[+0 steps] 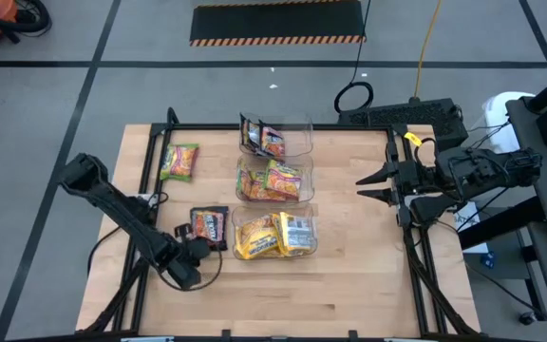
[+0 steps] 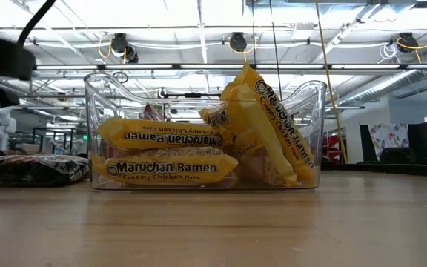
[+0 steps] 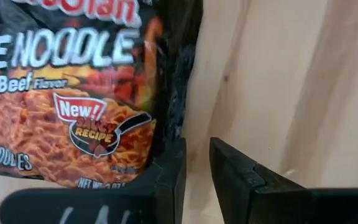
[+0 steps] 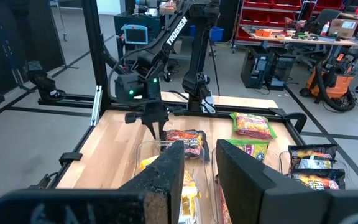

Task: Sort Maruchan noodles
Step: Put the black noodle pack into the top transparent bin

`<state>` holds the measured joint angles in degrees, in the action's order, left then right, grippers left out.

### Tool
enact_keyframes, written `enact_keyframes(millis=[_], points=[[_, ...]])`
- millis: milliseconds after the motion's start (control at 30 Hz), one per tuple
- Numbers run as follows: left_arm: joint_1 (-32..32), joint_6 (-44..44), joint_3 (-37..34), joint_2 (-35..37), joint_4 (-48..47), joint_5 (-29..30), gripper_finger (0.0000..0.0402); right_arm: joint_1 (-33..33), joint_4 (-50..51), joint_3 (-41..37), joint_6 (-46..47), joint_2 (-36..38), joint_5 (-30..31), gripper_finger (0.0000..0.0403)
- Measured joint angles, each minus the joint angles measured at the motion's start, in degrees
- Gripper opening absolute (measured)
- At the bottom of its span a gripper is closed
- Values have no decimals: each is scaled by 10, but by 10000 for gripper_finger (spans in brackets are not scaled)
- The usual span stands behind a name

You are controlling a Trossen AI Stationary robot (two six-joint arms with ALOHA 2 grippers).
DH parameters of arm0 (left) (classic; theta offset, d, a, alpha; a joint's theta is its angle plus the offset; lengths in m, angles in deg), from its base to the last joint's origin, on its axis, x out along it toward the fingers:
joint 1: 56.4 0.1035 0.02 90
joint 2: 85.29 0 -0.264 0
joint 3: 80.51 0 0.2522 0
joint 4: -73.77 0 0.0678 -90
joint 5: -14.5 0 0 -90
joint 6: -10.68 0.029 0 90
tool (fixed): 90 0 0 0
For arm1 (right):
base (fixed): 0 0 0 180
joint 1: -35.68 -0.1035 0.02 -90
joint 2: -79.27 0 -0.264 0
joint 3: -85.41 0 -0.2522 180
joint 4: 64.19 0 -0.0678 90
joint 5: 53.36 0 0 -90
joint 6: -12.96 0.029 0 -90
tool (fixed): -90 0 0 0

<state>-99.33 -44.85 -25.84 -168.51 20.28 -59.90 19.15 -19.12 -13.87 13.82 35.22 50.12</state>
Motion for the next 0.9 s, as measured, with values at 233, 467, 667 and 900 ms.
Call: enact_keyframes(millis=[233,467,667,900], points=[[-16,64,0,-42,-6,-1,79,0,2,0,0,0,0,91],[-42,61,15,-38,-21,-2,79,0,2,0,0,0,0,91],[-73,57,67,-38,-118,53,79,0,2,0,0,0,0,91],[-90,11,74,-38,-137,106,79,0,2,0,0,0,0,91]])
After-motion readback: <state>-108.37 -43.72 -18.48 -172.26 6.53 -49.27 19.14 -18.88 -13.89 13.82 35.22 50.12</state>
